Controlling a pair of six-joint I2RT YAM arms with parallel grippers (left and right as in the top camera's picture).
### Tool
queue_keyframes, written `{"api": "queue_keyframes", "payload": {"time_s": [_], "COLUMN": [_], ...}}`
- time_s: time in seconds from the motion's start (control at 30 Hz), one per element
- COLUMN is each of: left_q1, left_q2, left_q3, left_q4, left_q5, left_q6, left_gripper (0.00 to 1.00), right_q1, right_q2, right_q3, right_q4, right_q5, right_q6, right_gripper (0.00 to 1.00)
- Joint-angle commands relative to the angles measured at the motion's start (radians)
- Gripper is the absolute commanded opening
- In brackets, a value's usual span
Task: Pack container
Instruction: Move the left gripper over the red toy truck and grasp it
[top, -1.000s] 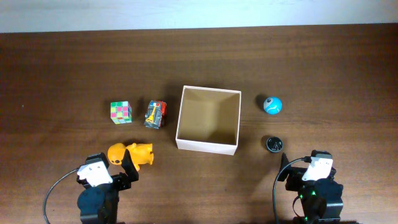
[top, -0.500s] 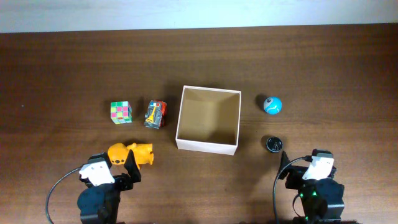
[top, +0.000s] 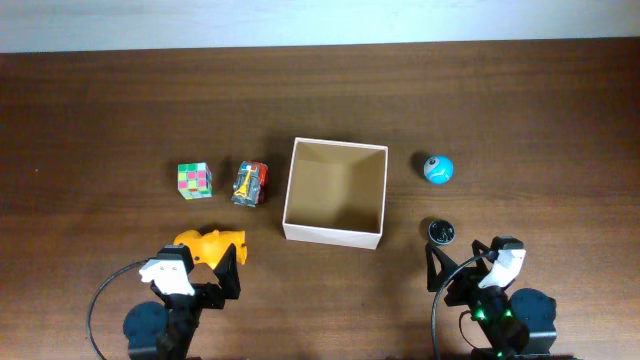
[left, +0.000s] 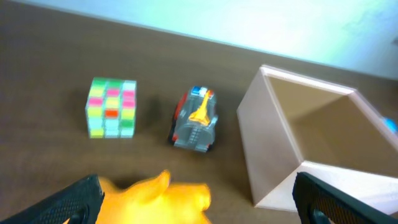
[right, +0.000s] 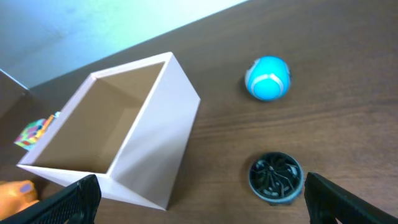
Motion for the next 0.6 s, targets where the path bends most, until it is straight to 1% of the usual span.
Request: {"api": "queue_keyframes", "payload": {"time_s": [0.0,0.13,0.2,0.27,0.33,0.47,0.5,0.57], "left_q1": [-0.004,-0.004,-0.004,-0.004,-0.004,-0.004,-0.004,-0.004], "left_q2": [-0.010,0.017,0.071,0.152,0.296,0.571,0.726,0.875], "left_q3": [0.031,0.130,0.187,0.243,0.329,0.503,0.627,0.766], "left_q4": [0.063,0.100,0.087,0.082,0.082,0.050,-0.014,-0.104], "left_q5": [0.053,0.044,0.024,0.020,0.022,0.051,0.063,0.064], "left_q6": [-0.043,-0.050,-0.050,-0.050,-0.043,-0.035,-0.029,-0.015], "left_gripper": [0.99,0.99,0.99,0.99,0.99,0.99,0.99,0.99], "right_q1": [-0.006,-0.006,-0.006,-0.006,-0.006,-0.006,-0.008,-0.008], "right_q2": [0.014,0.117,0.216,0.346,0.520,0.803,0.936,1.054], "right_q3": [0.034,0.138,0.212,0.304,0.424,0.649,0.775,0.900], "right_q4": [0.025,0.026,0.002,-0.034,-0.068,-0.142,-0.198,-0.262], "right_q5": [-0.025,-0.024,0.005,0.054,0.081,0.084,0.084,0.085], "right_q6": [0.000,-0.079,-0.120,-0.120,-0.121,-0.120,-0.119,-0.120], "right_gripper": [0.99,0.99,0.99,0.99,0.99,0.99,0.99,0.99]}}
